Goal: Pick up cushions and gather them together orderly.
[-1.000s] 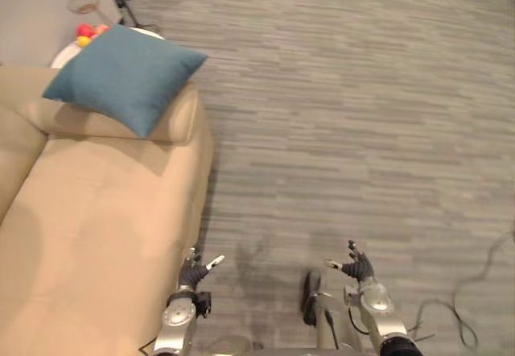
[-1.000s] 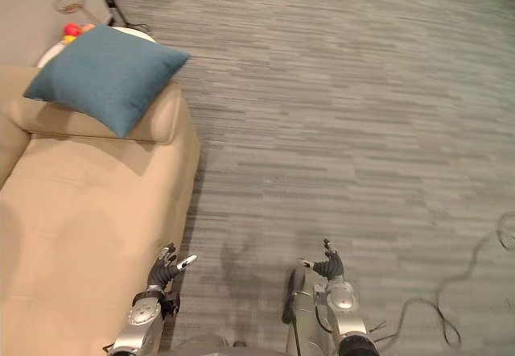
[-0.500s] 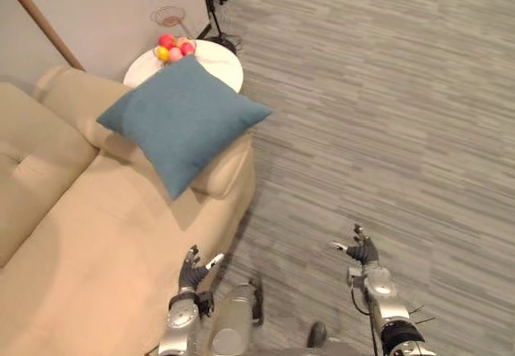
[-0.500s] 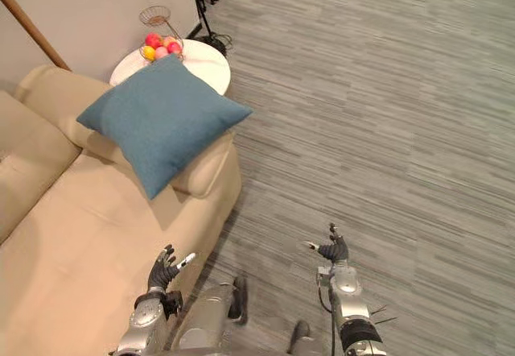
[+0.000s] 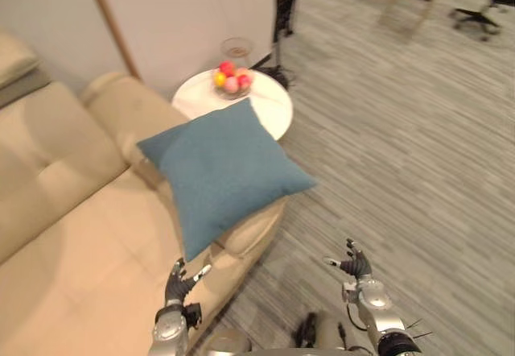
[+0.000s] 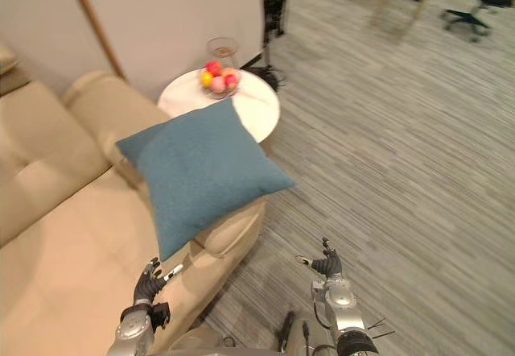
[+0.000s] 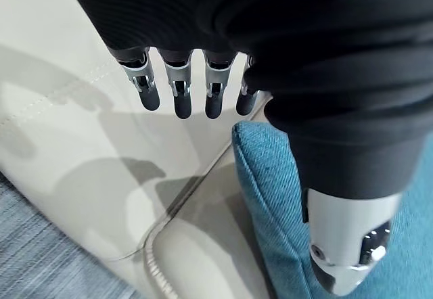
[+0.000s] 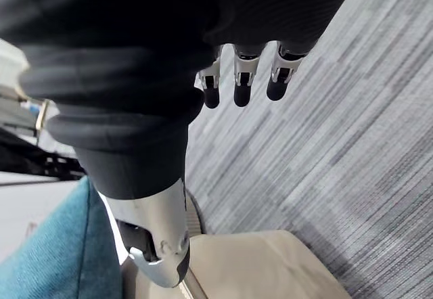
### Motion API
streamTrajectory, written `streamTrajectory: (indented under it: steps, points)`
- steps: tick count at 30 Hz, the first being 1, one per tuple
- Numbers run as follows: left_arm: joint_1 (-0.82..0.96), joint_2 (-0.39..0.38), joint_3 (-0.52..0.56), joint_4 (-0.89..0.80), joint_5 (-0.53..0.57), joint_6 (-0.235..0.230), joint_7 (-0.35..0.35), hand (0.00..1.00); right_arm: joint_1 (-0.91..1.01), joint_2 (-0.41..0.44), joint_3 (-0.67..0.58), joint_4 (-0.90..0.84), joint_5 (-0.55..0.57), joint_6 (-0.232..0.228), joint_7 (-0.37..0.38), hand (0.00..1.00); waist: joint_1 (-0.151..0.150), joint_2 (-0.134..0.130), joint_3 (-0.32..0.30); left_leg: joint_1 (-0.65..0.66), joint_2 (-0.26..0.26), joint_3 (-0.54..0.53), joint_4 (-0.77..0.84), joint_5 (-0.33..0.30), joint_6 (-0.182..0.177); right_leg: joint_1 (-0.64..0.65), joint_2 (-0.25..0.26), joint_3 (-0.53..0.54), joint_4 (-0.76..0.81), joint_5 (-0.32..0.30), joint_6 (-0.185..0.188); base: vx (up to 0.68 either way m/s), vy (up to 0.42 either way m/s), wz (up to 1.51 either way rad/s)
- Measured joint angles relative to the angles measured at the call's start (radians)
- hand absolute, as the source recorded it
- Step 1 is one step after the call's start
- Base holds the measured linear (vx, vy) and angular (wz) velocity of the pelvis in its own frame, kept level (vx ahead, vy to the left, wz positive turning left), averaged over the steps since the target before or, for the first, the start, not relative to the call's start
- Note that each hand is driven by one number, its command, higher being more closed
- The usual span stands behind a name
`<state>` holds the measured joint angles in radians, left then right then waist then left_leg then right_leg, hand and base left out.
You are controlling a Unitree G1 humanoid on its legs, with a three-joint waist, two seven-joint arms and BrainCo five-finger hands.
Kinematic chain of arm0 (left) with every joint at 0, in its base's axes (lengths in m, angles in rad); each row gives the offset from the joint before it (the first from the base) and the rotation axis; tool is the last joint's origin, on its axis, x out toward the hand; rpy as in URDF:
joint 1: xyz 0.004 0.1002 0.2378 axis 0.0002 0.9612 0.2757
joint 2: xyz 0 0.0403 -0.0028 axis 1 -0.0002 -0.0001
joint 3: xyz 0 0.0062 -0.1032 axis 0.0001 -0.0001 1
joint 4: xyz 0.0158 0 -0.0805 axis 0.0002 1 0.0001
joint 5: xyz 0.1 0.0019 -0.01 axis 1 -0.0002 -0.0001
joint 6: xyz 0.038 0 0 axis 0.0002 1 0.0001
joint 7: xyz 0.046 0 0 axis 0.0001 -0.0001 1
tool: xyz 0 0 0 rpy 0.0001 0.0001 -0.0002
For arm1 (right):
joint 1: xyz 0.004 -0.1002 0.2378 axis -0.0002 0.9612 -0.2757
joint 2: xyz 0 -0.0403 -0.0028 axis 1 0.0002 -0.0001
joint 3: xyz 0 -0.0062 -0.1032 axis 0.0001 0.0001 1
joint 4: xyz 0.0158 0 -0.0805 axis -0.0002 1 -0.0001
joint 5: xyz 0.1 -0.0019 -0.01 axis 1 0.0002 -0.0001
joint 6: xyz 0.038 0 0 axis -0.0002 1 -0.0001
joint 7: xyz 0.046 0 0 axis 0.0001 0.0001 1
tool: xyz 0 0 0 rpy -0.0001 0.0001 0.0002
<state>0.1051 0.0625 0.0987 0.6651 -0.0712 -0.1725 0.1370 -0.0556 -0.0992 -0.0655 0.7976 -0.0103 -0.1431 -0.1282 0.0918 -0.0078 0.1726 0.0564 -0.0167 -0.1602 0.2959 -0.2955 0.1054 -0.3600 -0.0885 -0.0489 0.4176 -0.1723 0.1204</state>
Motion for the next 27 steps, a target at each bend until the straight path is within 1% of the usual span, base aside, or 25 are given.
streamTrajectory:
  steps: [1, 2, 3, 4, 5, 6, 7, 8, 9, 10, 11, 12, 13, 14, 15, 17, 18, 20, 22, 24, 25, 27]
  points:
    - [-0.010, 0.001, -0.010, 0.006, 0.001, 0.000, 0.001, 0.00, 0.008, 0.000, -0.004, 0.001, 0.000, 0.000, 0.000, 0.00, 0.000, -0.003, -0.001, 0.013, 0.000, -0.041, -0.002, -0.013, -0.023, 0.009, 0.017, 0.075, -0.117, 0.054, 0.008, 0.42, -0.284, 1.90]
    - [-0.016, 0.003, -0.022, 0.014, 0.003, -0.001, 0.004, 0.00, 0.021, 0.002, -0.007, 0.001, 0.000, 0.001, -0.001, 0.00, 0.000, -0.017, -0.006, 0.032, -0.006, -0.097, 0.008, -0.039, -0.064, 0.028, 0.019, 0.137, -0.250, 0.158, 0.013, 0.45, -0.371, 1.60]
    - [-0.016, 0.005, -0.026, 0.013, 0.003, -0.001, 0.005, 0.00, 0.031, 0.004, -0.008, 0.000, 0.001, 0.000, -0.002, 0.00, -0.002, -0.031, -0.012, 0.032, -0.017, -0.133, 0.024, -0.058, -0.085, 0.034, 0.011, 0.145, -0.270, 0.234, 0.000, 0.55, -0.470, 1.67]
    - [-0.029, -0.015, -0.029, 0.034, 0.003, 0.000, 0.010, 0.00, 0.035, -0.016, -0.017, 0.003, 0.001, 0.004, -0.001, 0.00, 0.003, 0.015, -0.017, 0.034, 0.013, -0.192, 0.064, -0.088, -0.107, 0.040, 0.030, 0.103, -0.208, 0.270, -0.008, 0.51, -0.464, 1.31]
    - [-0.024, -0.025, -0.041, 0.031, 0.004, -0.009, 0.018, 0.00, 0.024, -0.024, -0.025, -0.003, 0.002, 0.006, -0.002, 0.00, 0.007, 0.031, -0.026, 0.005, 0.044, -0.206, 0.089, -0.068, -0.143, 0.043, 0.038, 0.057, -0.187, 0.230, -0.040, 0.40, -0.351, 1.02]
    - [-0.024, -0.027, -0.041, 0.031, 0.004, -0.009, 0.020, 0.00, 0.016, -0.024, -0.029, -0.009, 0.003, 0.006, -0.001, 0.00, 0.005, 0.032, -0.027, -0.003, 0.056, -0.207, 0.090, -0.057, -0.162, 0.044, 0.039, 0.037, -0.185, 0.222, -0.049, 0.33, -0.311, 1.02]
    - [-0.031, -0.026, -0.049, 0.032, 0.004, -0.009, 0.020, 0.00, 0.013, -0.028, -0.055, -0.045, 0.006, 0.002, -0.002, 0.00, 0.000, 0.033, -0.028, -0.034, 0.080, -0.189, 0.089, -0.015, -0.228, 0.053, 0.031, -0.022, -0.190, 0.209, -0.069, 0.24, -0.236, 0.94]
    - [-0.036, -0.026, -0.050, 0.032, 0.004, -0.008, 0.019, 0.00, 0.014, -0.029, -0.067, -0.049, 0.009, 0.000, -0.003, 0.00, -0.005, 0.033, -0.028, -0.046, 0.088, -0.178, 0.094, 0.000, -0.247, 0.068, 0.025, -0.047, -0.201, 0.207, -0.073, 0.31, -0.258, 1.39]
    - [-0.047, -0.026, -0.053, 0.032, 0.003, -0.008, 0.018, 0.00, 0.015, -0.027, -0.093, -0.048, 0.013, 0.000, -0.004, 0.00, -0.014, 0.023, -0.022, -0.072, 0.100, -0.127, 0.118, 0.024, -0.270, 0.112, 0.003, -0.088, -0.234, 0.206, -0.073, 0.22, -0.158, 1.20]
    - [-0.050, -0.023, -0.061, 0.032, 0.003, -0.010, 0.018, 0.00, 0.015, -0.028, -0.105, -0.048, 0.015, -0.001, -0.005, 0.00, -0.024, 0.011, -0.015, -0.088, 0.116, -0.061, 0.124, 0.016, -0.264, 0.139, -0.008, -0.103, -0.256, 0.206, -0.073, 0.19, -0.110, 1.37]
    - [-0.053, -0.014, -0.083, 0.031, 0.003, -0.010, 0.016, 0.00, 0.018, -0.031, -0.127, -0.047, 0.028, -0.003, -0.009, 0.00, -0.027, 0.011, -0.015, -0.102, 0.137, 0.064, 0.102, 0.002, -0.240, 0.173, -0.026, -0.129, -0.275, 0.206, -0.073, 0.06, -0.024, 1.19]
    - [-0.056, -0.011, -0.107, 0.030, 0.003, -0.011, 0.016, 0.00, 0.020, -0.041, -0.130, -0.046, 0.046, -0.006, -0.021, 0.00, -0.028, 0.001, -0.013, -0.124, 0.159, 0.198, 0.041, 0.010, -0.231, 0.191, -0.039, -0.168, -0.284, 0.207, -0.073, 0.03, 0.005, 0.99]
    - [-0.058, -0.011, -0.113, 0.030, 0.003, -0.010, 0.015, 0.00, 0.020, -0.046, -0.132, -0.046, 0.049, -0.006, -0.024, 0.00, -0.029, 0.014, -0.020, -0.133, 0.165, 0.248, 0.011, 0.056, -0.211, 0.193, -0.038, -0.181, -0.286, 0.206, -0.072, 0.01, 0.043, 0.74]
    - [-0.065, 0.001, -0.120, 0.029, 0.003, -0.010, 0.015, 0.00, 0.021, -0.049, -0.141, -0.044, 0.050, -0.005, -0.025, 0.00, -0.031, 0.008, -0.028, -0.143, 0.173, 0.319, -0.011, 0.061, -0.190, 0.196, -0.042, -0.197, -0.301, 0.208, -0.063, 0.00, 0.085, 0.54]
    - [-0.061, 0.026, -0.129, 0.027, 0.003, -0.010, 0.016, 0.00, 0.024, -0.025, -0.143, -0.045, 0.049, -0.005, -0.025, 0.00, -0.028, -0.023, -0.034, -0.147, 0.153, 0.333, -0.036, 0.071, -0.176, 0.196, -0.052, -0.198, -0.331, 0.219, -0.046, -0.01, 0.085, 0.40]
    - [-0.046, 0.050, -0.130, 0.027, 0.004, -0.008, 0.016, 0.00, 0.027, -0.005, -0.162, -0.046, 0.049, -0.005, -0.026, 0.00, -0.026, -0.043, -0.045, -0.155, 0.133, 0.330, -0.044, 0.075, -0.169, 0.202, -0.061, -0.190, -0.368, 0.238, -0.033, -0.03, 0.083, 0.16]
    - [-0.035, 0.064, -0.129, 0.027, 0.004, -0.007, 0.016, 0.00, 0.036, -0.005, -0.193, -0.050, 0.049, -0.005, -0.027, 0.00, -0.027, -0.044, -0.047, -0.149, 0.119, 0.330, -0.048, 0.080, -0.163, 0.219, -0.071, -0.184, -0.392, 0.247, -0.023, -0.03, 0.079, 0.07]
    - [-0.030, 0.078, -0.125, 0.016, 0.005, -0.007, 0.017, 0.00, 0.047, -0.008, -0.234, -0.063, 0.049, -0.005, -0.031, 0.00, -0.027, -0.038, -0.053, -0.144, 0.108, 0.332, -0.058, 0.085, -0.159, 0.228, -0.076, -0.175, -0.412, 0.258, -0.018, -0.03, 0.052, 0.01]
    - [-0.020, 0.110, -0.102, -0.012, 0.006, -0.009, 0.017, 0.00, 0.049, -0.013, -0.251, -0.071, 0.049, -0.005, -0.043, 0.00, -0.030, -0.035, -0.053, -0.125, 0.102, 0.352, -0.091, 0.100, -0.162, 0.228, -0.071, -0.161, -0.428, 0.272, -0.025, -0.04, 0.007, -0.19]
    - [-0.022, 0.112, -0.085, -0.016, 0.006, -0.009, 0.018, 0.00, 0.048, -0.031, -0.251, -0.072, 0.049, -0.005, -0.043, 0.00, -0.035, -0.032, -0.055, -0.118, 0.104, 0.358, -0.113, 0.112, -0.168, 0.228, -0.064, -0.154, -0.435, 0.276, -0.026, -0.05, -0.051, -0.16]
    - [-0.022, 0.113, -0.078, -0.022, 0.005, -0.009, 0.017, 0.00, 0.044, -0.049, -0.251, -0.076, 0.048, -0.004, -0.043, 0.00, -0.045, -0.027, -0.058, -0.114, 0.107, 0.360, -0.135, 0.120, -0.171, 0.227, -0.058, -0.152, -0.442, 0.280, -0.031, -0.07, -0.065, -0.12]
    - [-0.024, 0.113, -0.070, -0.029, 0.005, -0.009, 0.017, 0.00, 0.025, -0.074, -0.250, -0.077, 0.047, -0.004, -0.043, 0.00, -0.051, -0.021, -0.065, -0.113, 0.110, 0.370, -0.161, 0.131, -0.176, 0.210, -0.052, -0.143, -0.445, 0.286, -0.038, -0.06, -0.073, -0.20]
